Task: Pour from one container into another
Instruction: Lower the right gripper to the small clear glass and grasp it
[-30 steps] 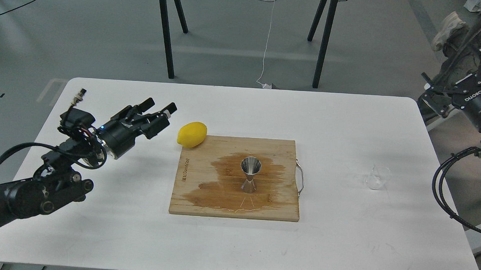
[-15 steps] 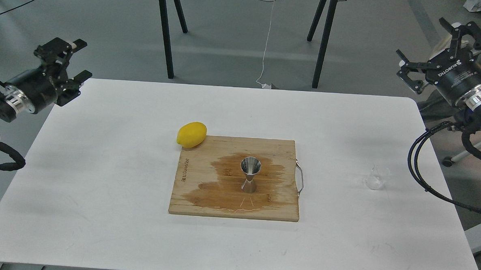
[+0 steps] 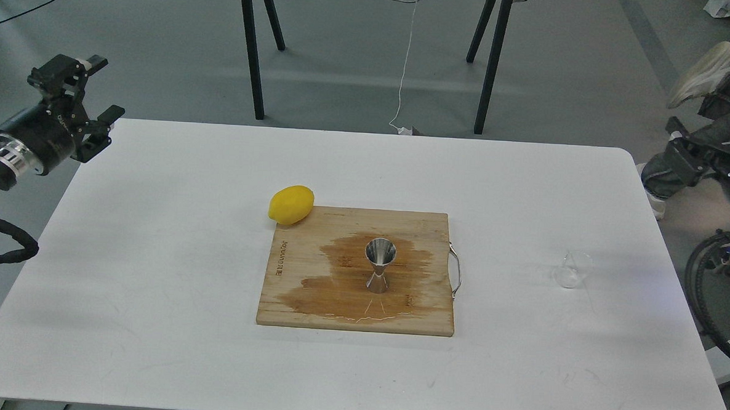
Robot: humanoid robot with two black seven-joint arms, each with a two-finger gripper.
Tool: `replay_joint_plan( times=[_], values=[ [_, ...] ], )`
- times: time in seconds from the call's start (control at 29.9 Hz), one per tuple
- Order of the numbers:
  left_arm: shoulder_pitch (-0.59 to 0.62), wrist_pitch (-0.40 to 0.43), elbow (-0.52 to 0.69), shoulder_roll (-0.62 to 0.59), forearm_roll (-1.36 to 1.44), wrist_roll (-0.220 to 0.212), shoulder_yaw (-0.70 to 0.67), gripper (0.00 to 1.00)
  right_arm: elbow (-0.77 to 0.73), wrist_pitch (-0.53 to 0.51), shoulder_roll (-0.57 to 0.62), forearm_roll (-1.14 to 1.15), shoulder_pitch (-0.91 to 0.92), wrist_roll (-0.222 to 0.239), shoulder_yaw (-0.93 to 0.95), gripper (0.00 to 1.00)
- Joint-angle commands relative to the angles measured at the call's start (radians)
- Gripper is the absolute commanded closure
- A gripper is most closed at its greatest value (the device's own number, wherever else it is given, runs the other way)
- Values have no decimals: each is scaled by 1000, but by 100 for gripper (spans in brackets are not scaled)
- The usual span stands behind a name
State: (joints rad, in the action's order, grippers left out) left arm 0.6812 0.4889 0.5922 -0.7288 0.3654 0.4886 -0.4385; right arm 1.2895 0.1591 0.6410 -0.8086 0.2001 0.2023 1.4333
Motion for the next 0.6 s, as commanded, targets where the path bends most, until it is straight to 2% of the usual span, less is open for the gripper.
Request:
replay_joint_plan(
  times=[0.0,0.03,0.07,0.2,0.3,0.4,0.57],
  values=[
    [-3,0,4,6,1,0,4,6,76,268,61,-57,-74,0,35,2],
    [-3,0,4,11,1,0,6,6,82,324,65,-57,-82,3,35,2],
    [-3,0,4,15,1,0,6,6,88,330,66,-57,-88,9,33,2],
    [-5,0,4,17,1,0,6,6,93,330,59,-46,-113,19,-4,2],
    [-17,0,4,17,3,0,6,6,85,330,49,-44,-113,19,-109,2],
    [-25,0,3,19,6,0,6,6,83,330,37,-44,-106,9,-204,2],
    [-34,0,0,17,7,0,6,6,76,330,9,-37,-113,-1,-252,2]
  ],
)
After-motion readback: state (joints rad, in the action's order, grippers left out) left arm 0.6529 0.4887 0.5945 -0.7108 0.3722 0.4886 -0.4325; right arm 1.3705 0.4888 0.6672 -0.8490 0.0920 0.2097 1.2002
